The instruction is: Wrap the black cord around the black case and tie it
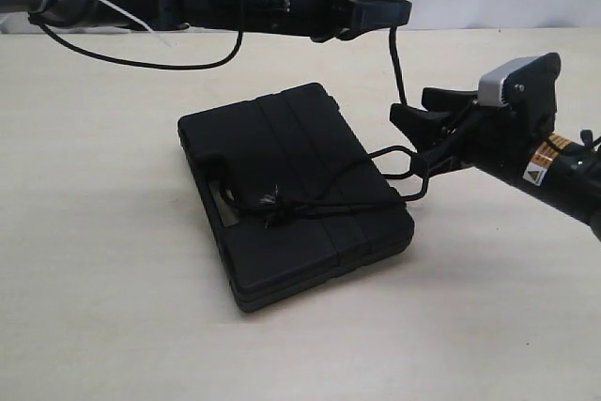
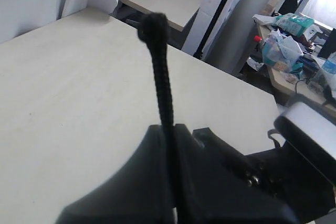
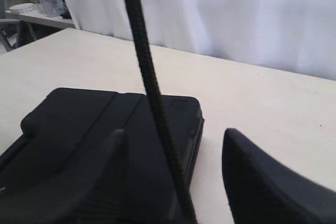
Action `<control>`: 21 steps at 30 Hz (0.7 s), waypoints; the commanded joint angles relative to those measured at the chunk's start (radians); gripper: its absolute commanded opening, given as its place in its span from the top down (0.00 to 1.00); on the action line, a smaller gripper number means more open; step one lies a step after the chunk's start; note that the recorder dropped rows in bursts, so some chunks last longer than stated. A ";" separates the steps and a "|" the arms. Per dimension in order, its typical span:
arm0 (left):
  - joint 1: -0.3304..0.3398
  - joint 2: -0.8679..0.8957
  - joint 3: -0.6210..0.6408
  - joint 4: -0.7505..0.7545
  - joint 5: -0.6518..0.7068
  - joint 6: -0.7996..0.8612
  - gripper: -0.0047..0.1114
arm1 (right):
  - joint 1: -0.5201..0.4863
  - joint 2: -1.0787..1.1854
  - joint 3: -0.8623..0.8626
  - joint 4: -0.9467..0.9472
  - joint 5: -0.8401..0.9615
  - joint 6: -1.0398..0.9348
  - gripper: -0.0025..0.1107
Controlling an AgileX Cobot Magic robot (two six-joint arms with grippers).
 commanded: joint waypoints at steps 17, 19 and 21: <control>-0.002 -0.009 -0.002 0.079 -0.113 -0.152 0.69 | 0.001 0.069 -0.059 -0.053 -0.024 -0.017 0.94; 0.026 -0.013 -0.002 0.204 -0.067 -0.258 0.57 | 0.001 0.069 -0.059 -0.053 -0.026 -0.002 0.94; 0.067 -0.042 -0.002 0.307 0.045 -0.355 0.57 | 0.001 0.069 -0.059 -0.053 -0.026 -0.002 0.94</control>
